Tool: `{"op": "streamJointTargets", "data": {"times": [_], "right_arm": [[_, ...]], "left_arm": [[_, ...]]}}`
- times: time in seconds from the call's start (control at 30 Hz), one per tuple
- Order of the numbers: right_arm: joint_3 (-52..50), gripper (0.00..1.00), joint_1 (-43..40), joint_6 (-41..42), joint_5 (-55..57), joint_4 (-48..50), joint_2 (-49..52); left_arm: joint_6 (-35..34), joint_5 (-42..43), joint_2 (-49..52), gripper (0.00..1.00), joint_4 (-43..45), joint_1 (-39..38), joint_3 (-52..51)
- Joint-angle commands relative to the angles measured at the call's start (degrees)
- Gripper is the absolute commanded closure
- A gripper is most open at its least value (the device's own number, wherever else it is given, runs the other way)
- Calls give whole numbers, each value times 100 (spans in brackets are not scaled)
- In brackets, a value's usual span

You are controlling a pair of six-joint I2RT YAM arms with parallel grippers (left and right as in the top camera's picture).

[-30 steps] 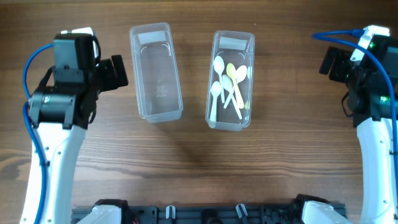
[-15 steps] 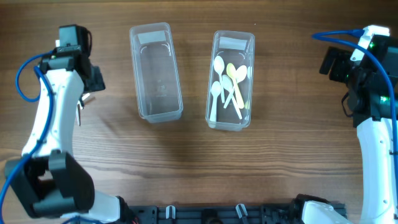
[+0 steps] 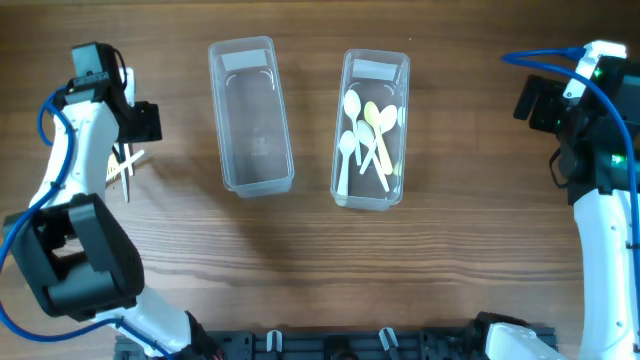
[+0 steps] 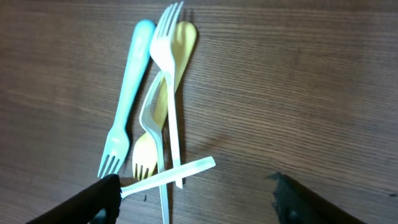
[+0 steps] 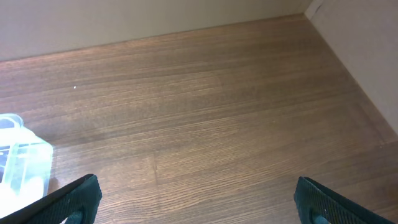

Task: Pack container
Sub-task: 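Move the left gripper over the forks on the left, then lower the left gripper onto a white fork and close on it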

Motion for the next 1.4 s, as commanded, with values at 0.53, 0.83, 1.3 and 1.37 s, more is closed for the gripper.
{"op": "streamJointTargets", "data": {"times": [0.53, 0.83, 1.3, 1.37], "right_arm": [[17, 0, 2, -61, 11, 20, 26], [17, 0, 2, -61, 11, 20, 26], [17, 0, 2, -61, 11, 20, 26], [17, 0, 2, -61, 11, 20, 26]], "left_arm": [[1416, 177, 776, 16, -9, 103, 26], [2070, 415, 780, 28, 323, 197, 26], [2070, 885, 1161, 36, 101, 452, 26], [2070, 881, 1161, 35, 46, 455, 26]]}}
